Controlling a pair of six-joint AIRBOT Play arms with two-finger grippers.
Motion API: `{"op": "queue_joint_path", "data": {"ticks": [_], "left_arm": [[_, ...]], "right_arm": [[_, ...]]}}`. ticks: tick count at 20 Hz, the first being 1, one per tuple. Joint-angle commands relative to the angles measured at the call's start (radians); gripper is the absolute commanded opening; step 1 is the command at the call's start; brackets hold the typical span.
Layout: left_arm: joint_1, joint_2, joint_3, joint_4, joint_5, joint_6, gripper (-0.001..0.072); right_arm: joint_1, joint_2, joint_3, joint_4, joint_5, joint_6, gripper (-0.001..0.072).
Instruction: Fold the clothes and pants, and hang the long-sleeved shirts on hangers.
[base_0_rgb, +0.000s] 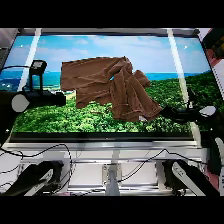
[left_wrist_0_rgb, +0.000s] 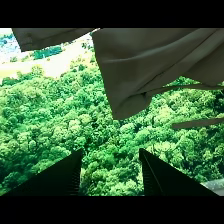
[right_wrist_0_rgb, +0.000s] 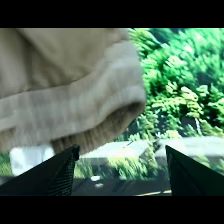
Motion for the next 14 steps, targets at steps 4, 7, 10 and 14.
{"op": "queue_joint_path", "data": {"ticks": [4,7,10,14], "left_arm": [[0.000,-0.050,-0.001,-0.005,0.001,0.000,0.0428],[0.000,-0.075,-0.002,-0.006,0.025,0.000,0.0428],[0.000,-0.124,-0.002,-0.046,0.094,0.000,0.0428],[0.000,-0.208,-0.002,-0.140,0.201,0.000,0.0428]], "right_arm": [[0.000,-0.229,-0.018,0.261,-0.200,-0.025,0.0610],[0.001,-0.266,-0.018,0.403,-0.237,-0.126,0.0536],[0.013,-0.291,-0.018,0.416,-0.242,-0.125,0.0484],[0.066,-0.295,-0.007,0.438,-0.291,-0.132,0.0037]]}}
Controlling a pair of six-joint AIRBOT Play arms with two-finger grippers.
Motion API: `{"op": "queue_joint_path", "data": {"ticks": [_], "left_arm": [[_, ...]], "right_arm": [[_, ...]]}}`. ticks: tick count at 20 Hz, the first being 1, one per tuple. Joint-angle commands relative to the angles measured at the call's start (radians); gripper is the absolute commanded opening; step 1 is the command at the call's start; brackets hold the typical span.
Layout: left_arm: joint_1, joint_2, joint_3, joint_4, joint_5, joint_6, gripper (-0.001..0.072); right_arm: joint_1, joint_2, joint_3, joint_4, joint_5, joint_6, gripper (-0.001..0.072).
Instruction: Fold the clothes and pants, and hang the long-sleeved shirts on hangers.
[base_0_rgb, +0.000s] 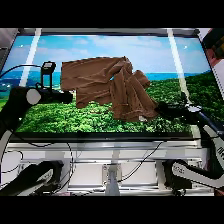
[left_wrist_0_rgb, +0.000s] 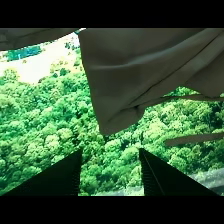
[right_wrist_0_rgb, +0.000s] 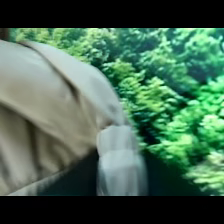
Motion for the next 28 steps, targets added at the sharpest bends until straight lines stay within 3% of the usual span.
{"op": "queue_joint_path", "data": {"ticks": [1,3,13,20,28], "left_arm": [[0.000,-0.065,0.000,-0.100,0.105,0.000,0.0428],[0.000,-0.083,0.000,-0.150,0.136,0.000,0.0428],[0.000,-0.088,0.000,-0.152,0.153,0.000,0.0428],[0.000,-0.088,0.000,-0.179,0.152,0.000,0.0428],[-0.002,-0.088,0.000,-0.205,0.152,0.000,0.0428]], "right_arm": [[0.033,-0.007,0.028,0.043,-0.032,-0.035,0.0033],[0.029,0.006,0.105,0.020,-0.006,-0.076,0.0033],[-0.188,0.098,0.693,-0.259,-0.029,-0.048,0.0033],[-0.243,0.074,0.729,-0.402,-0.147,-0.048,0.0033],[-0.243,-0.098,0.729,-0.404,-0.281,-0.048,0.0055]]}}
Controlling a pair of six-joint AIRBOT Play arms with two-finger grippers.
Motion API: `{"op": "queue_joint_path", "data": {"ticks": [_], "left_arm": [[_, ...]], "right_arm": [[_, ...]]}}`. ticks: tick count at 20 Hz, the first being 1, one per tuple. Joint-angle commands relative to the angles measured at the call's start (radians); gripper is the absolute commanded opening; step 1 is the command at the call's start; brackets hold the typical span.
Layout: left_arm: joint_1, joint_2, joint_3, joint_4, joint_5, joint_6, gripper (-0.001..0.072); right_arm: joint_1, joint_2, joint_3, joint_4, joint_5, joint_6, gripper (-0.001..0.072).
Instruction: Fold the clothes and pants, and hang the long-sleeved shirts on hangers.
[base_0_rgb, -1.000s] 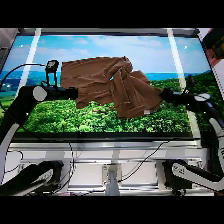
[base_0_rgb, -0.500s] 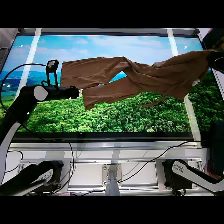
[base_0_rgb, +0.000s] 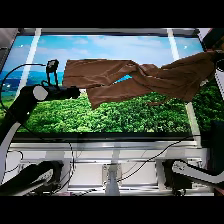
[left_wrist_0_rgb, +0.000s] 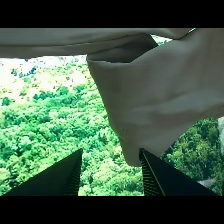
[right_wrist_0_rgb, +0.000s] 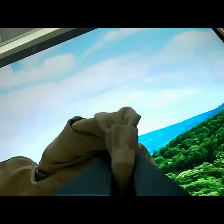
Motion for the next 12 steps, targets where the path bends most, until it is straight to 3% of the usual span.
{"op": "queue_joint_path", "data": {"ticks": [1,2,5,7,9,12], "left_arm": [[0.000,0.000,0.000,-0.008,0.000,0.000,0.0428],[0.000,0.000,0.000,-0.007,0.000,0.000,0.0428],[0.000,0.000,0.000,-0.007,0.002,0.000,0.0428],[0.000,0.000,0.000,-0.006,0.002,0.001,0.0428],[0.000,0.000,0.000,-0.006,0.006,0.001,0.0428],[0.000,0.000,0.000,-0.006,0.041,0.001,0.0428]], "right_arm": [[-0.001,-0.082,0.002,-0.005,-0.089,0.000,0.0190],[-0.002,-0.097,0.002,-0.006,-0.110,0.000,0.0344],[-0.031,-0.119,0.002,-0.039,-0.109,0.002,0.0353],[-0.091,-0.119,0.002,-0.039,-0.063,0.072,0.0353],[-0.177,-0.123,0.002,-0.041,0.083,0.196,0.0352],[-0.289,-0.183,0.002,-0.040,0.480,0.209,0.0356]]}}
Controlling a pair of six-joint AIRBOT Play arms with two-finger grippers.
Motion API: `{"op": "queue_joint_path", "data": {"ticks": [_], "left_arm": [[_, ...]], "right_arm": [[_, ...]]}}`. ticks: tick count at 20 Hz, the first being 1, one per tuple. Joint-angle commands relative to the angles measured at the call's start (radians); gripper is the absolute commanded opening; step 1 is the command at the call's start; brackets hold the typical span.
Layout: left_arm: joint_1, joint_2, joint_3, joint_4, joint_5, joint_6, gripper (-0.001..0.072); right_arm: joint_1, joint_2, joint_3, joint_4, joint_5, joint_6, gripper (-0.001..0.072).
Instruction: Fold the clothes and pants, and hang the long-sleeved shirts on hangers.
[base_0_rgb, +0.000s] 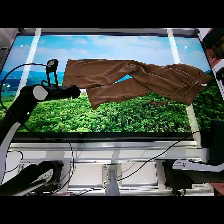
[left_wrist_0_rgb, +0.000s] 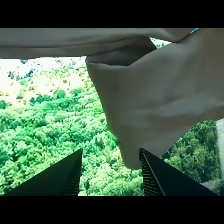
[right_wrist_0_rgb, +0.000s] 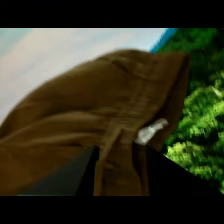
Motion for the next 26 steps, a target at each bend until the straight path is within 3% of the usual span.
{"op": "queue_joint_path", "data": {"ticks": [1,2,6,9,15,20,22,24,26], "left_arm": [[0.000,0.000,0.000,0.000,0.040,0.000,0.0428],[0.000,0.000,0.000,0.000,0.052,0.000,0.0428],[0.000,0.000,0.000,0.000,0.058,0.000,0.0428],[0.000,0.000,0.000,0.000,0.058,0.000,0.0428],[0.000,-0.001,0.000,0.000,0.058,0.000,0.0428],[0.000,-0.047,0.000,-0.002,0.056,-0.003,0.0428],[0.000,-0.090,0.000,-0.053,0.050,-0.007,0.0428],[0.000,-0.140,0.000,-0.116,0.050,-0.007,0.0428],[0.000,-0.187,0.000,-0.145,0.050,-0.007,0.0429]], "right_arm": [[-0.108,-0.072,0.000,-0.001,0.432,0.034,0.0369],[-0.110,-0.106,-0.001,-0.002,0.510,0.009,0.0452],[-0.089,-0.182,-0.043,0.010,0.542,-0.043,0.0489],[-0.084,-0.228,-0.074,0.010,0.507,-0.057,0.0584],[-0.084,-0.282,-0.079,0.135,0.384,-0.135,0.0584],[-0.084,-0.325,-0.079,0.228,0.398,-0.296,0.0543],[-0.084,-0.325,-0.079,0.225,0.419,-0.321,0.0438],[-0.084,-0.325,-0.079,0.226,0.470,-0.385,0.0418],[-0.084,-0.325,-0.079,0.228,0.517,-0.451,0.0319]]}}
